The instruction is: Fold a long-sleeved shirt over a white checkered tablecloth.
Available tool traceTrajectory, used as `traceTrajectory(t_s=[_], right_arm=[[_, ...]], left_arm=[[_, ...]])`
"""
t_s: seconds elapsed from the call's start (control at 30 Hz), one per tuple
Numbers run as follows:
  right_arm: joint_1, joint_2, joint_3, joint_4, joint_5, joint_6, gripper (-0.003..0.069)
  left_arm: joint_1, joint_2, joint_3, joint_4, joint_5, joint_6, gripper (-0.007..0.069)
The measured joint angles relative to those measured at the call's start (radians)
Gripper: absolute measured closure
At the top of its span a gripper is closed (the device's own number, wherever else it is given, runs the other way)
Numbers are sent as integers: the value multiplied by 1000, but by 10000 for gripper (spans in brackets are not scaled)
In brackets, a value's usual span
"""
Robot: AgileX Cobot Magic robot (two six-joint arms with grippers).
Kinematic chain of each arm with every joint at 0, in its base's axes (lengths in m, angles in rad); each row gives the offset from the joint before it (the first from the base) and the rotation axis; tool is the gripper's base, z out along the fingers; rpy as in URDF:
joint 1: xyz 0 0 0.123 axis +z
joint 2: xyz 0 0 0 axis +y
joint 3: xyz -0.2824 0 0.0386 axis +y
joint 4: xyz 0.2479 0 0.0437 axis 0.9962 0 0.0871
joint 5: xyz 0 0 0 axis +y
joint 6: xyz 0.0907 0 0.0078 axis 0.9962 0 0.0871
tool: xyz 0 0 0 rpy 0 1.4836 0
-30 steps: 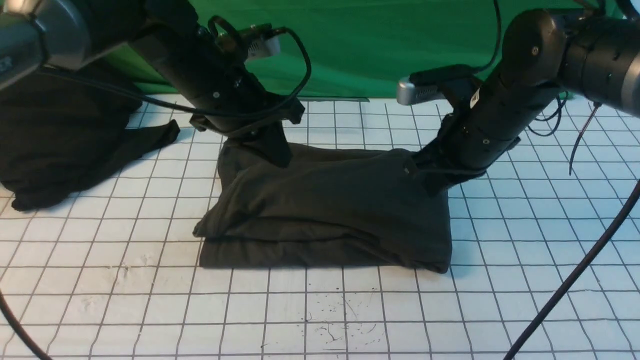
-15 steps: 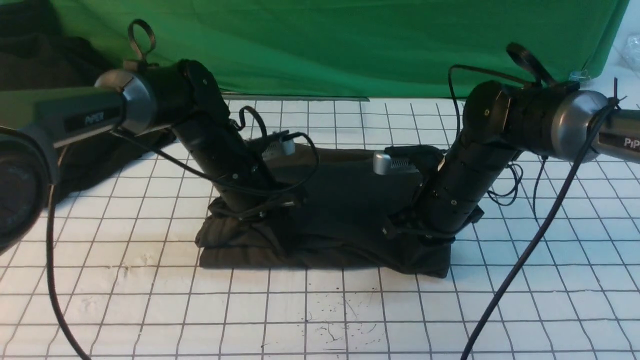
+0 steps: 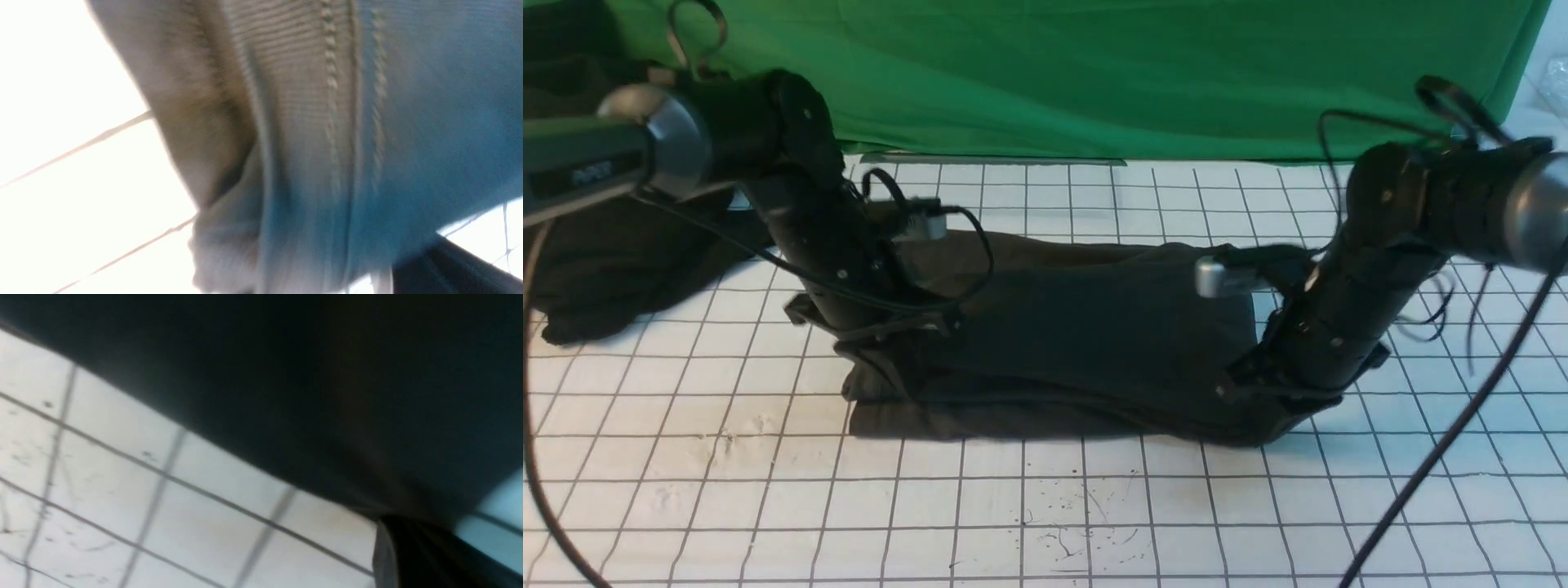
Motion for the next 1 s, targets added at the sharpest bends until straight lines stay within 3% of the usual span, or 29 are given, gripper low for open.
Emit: traceTrajectory(t_s=[0.2, 0.47, 0.6, 0.8, 0.9, 1.0], right_arm=[[-78, -155, 0, -34, 2, -4, 659], [-84, -259, 0, -35, 8, -27, 659], [-84, -260, 2, -35, 10, -27, 659], [-84, -260, 1, -35, 14, -27, 659], [-84, -260, 1, -25, 14, -27, 659], [-84, -260, 1, -17, 14, -27, 659]], left_arm=[[36, -162, 1, 63, -35, -6, 623], [93, -162, 3, 62, -85, -39, 601], [88, -127, 26, 19, -67, -32, 511], [75, -73, 92, 12, -102, 20, 225], [75, -62, 105, -6, -124, 43, 161], [75, -53, 113, -19, -129, 72, 162]])
